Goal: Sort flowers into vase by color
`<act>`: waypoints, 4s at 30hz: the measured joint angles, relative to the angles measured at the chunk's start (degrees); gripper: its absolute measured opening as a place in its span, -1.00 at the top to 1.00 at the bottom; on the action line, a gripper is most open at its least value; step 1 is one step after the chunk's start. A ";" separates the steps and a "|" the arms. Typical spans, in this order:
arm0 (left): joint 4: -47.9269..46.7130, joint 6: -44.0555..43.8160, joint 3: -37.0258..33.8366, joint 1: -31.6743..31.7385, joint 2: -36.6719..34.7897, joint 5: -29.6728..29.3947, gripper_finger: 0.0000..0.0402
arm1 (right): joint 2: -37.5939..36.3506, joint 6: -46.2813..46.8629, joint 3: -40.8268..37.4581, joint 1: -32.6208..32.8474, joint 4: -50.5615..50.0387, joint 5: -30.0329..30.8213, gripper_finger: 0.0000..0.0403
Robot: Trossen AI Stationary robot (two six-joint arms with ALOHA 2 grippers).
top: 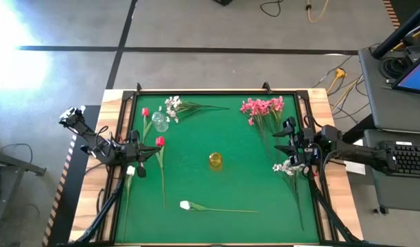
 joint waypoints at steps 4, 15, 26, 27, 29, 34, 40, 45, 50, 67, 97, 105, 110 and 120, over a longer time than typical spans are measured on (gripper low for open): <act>0.00 0.01 0.01 -0.01 -0.01 -0.01 1.00 | 0.01 0.01 0.02 0.00 0.00 0.00 -0.01; 0.00 0.02 0.02 -0.01 0.01 -0.01 1.00 | 0.01 0.01 -0.01 0.02 0.00 0.00 -0.01; 0.00 0.02 0.00 -0.01 -0.01 0.01 1.00 | 0.00 0.01 0.01 0.01 0.00 0.00 -0.01; 0.00 0.01 0.00 -0.01 0.00 0.00 1.00 | 0.01 0.01 0.00 0.01 0.00 0.00 -0.01; 0.00 0.00 0.00 0.01 0.00 0.00 1.00 | 0.01 0.01 -0.01 0.02 0.00 0.00 -0.01; 0.00 0.02 0.01 0.01 -0.01 0.01 1.00 | -0.01 0.01 0.00 0.00 0.00 0.00 -0.01; 0.00 -0.01 0.02 0.00 0.00 -0.01 1.00 | -0.02 0.01 0.02 0.00 0.00 0.00 -0.01; 0.00 -0.01 0.00 0.01 -0.01 -0.01 1.00 | -0.02 0.00 0.01 0.00 0.00 0.00 -0.01; 0.00 0.02 0.02 0.01 -0.01 0.01 1.00 | -0.02 0.01 0.00 0.01 0.00 0.00 -0.01; 0.00 0.00 0.02 -0.01 -0.01 -0.01 1.00 | -0.02 0.01 -0.01 0.00 0.00 0.01 -0.01; 0.00 3.74 0.01 0.00 -0.01 -0.01 1.00 | 1.72 24.03 0.14 0.00 8.95 7.98 -0.01; 0.00 3.10 0.02 0.01 0.01 -0.01 1.00 | 11.00 19.77 8.10 -0.02 8.60 11.48 -0.01; 0.15 4.02 0.01 0.00 0.10 -0.01 1.00 | 16.91 16.63 13.02 -0.02 6.67 10.88 -0.01; 24.38 -27.12 -0.04 0.10 0.01 1.46 1.00 | 22.78 16.57 19.33 -0.02 -1.99 10.86 -0.01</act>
